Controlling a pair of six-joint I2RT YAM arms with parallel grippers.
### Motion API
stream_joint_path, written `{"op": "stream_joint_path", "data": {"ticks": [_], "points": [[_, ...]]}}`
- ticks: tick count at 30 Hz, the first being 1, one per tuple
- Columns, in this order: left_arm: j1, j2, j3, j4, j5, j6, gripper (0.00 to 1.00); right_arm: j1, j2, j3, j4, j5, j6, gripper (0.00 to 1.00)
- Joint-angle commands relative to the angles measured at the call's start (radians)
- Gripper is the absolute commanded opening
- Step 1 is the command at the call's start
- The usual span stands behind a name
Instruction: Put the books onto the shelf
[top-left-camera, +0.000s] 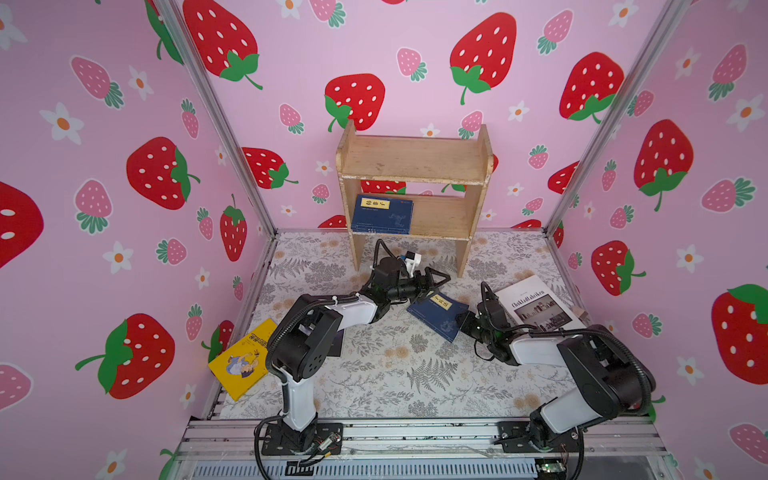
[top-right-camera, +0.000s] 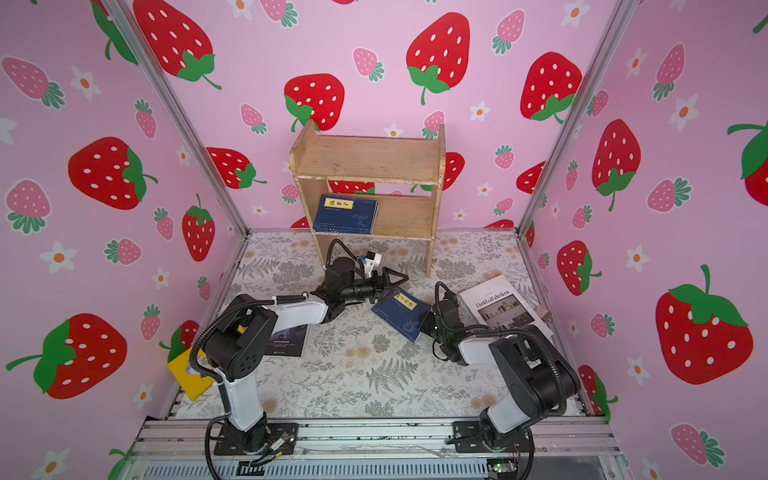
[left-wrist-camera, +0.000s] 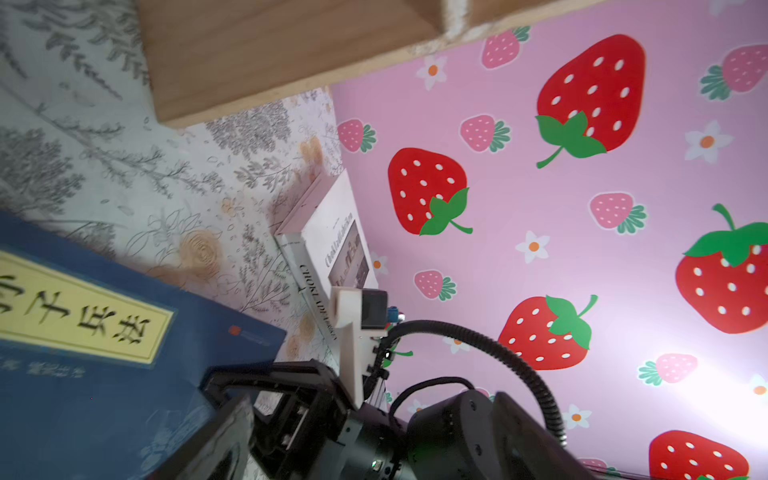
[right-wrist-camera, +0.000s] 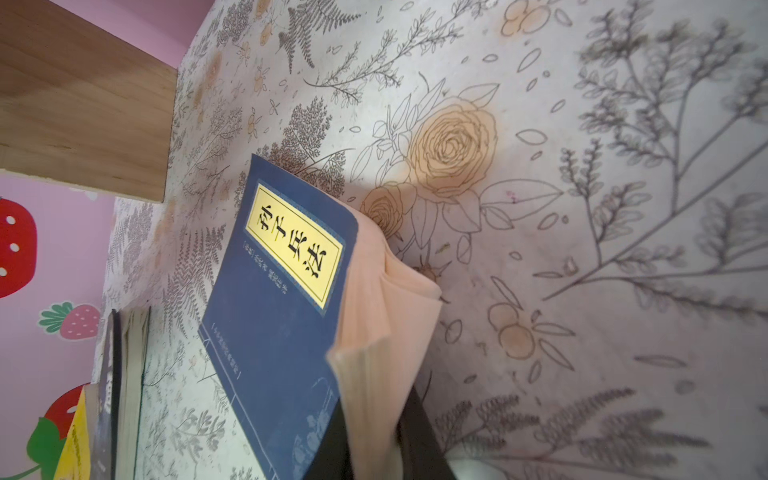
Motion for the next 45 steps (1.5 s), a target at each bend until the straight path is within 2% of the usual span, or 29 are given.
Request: {"op": "stream_joint_path", "data": {"ticks": [1,8,13,18,24,32,34,36,42,45], "points": [[0.034,-0.047,-0.032,-0.086,-0.013,0.054,0.91,-0.005,-0.062,-0.014,-0.065,-0.016,0.021,0.0],[0.114,-0.254,-0.071,-0.4,-0.068,0.3,0.95,-0.008,-0.257,0.061,-0.214,-0.001,-0.022,0.0],[0.162,-0.344,-0.079,-0.571,-0.001,0.408,0.99,-0.04,-0.418,0.11,-0.314,-0.033,-0.06,0.0],[0.171,-0.328,-0.084,-0.521,0.092,0.372,0.98,-0.072,-0.527,0.14,-0.37,-0.09,-0.071,0.0],[0.162,-0.257,-0.089,-0.252,0.192,0.204,0.96,-0.094,-0.587,0.156,-0.371,-0.18,-0.056,0.0],[0.099,-0.237,0.0,-0.326,0.187,0.263,0.91,-0.098,-0.597,0.156,-0.322,-0.241,-0.022,0.0],[0.092,-0.242,0.002,-0.309,0.186,0.256,0.84,-0.099,-0.586,0.156,-0.303,-0.259,-0.02,0.0],[0.091,-0.248,0.003,-0.284,0.184,0.239,0.72,-0.1,-0.571,0.157,-0.284,-0.269,-0.018,0.0],[0.091,-0.303,-0.016,-0.244,0.139,0.219,0.29,-0.104,-0.526,0.168,-0.226,-0.283,0.007,0.01],[0.092,-0.334,-0.022,-0.26,0.11,0.222,0.05,-0.108,-0.495,0.177,-0.202,-0.311,0.019,0.1]]}}
